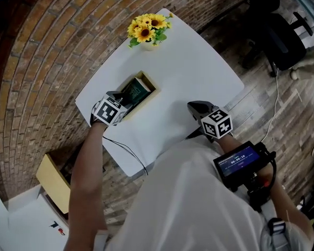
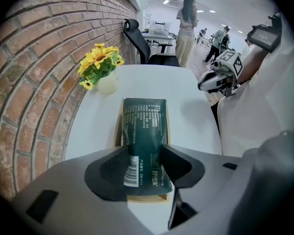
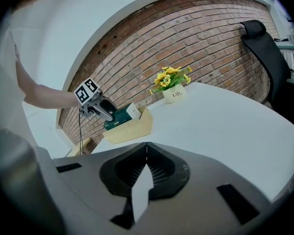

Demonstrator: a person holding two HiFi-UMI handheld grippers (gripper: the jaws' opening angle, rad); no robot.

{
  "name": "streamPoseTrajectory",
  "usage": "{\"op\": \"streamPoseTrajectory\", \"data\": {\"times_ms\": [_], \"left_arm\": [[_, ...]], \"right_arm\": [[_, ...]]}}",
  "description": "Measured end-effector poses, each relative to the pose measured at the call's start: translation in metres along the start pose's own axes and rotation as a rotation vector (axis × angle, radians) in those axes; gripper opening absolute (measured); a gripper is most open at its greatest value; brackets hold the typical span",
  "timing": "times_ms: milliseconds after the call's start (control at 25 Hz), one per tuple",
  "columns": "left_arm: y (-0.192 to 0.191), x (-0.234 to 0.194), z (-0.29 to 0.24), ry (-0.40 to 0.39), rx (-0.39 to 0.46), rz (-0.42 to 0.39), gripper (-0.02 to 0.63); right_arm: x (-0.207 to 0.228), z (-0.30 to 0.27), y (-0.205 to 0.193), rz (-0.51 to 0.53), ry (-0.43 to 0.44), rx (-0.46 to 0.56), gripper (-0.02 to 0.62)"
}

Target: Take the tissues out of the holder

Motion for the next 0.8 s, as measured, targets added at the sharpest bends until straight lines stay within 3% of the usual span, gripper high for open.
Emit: {"op": "streamPoseTrajectory", "data": {"times_ms": [400, 800], "left_arm": [[-0.002, 0.003, 0.032, 0.078, 0.076, 0.041, 0.227], [-0.014, 0.001, 0.090, 0.216, 0.167, 0.122, 0.227]], "right_arm": [[-0.012, -0.007, 0.004, 0.030, 0.041, -0.014, 0.006], [-0.027, -0.015, 0.011, 0.080, 0.089, -0.027, 0.006]]}}
Point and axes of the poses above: the fingertips, and each gripper's own axes: z backward along the fingers, x to its right, y out of its top, the point moved 4 cm from there along z, backward along the fingers, and after that the axes turned 2 degrees about x, right-handed, at the moved point
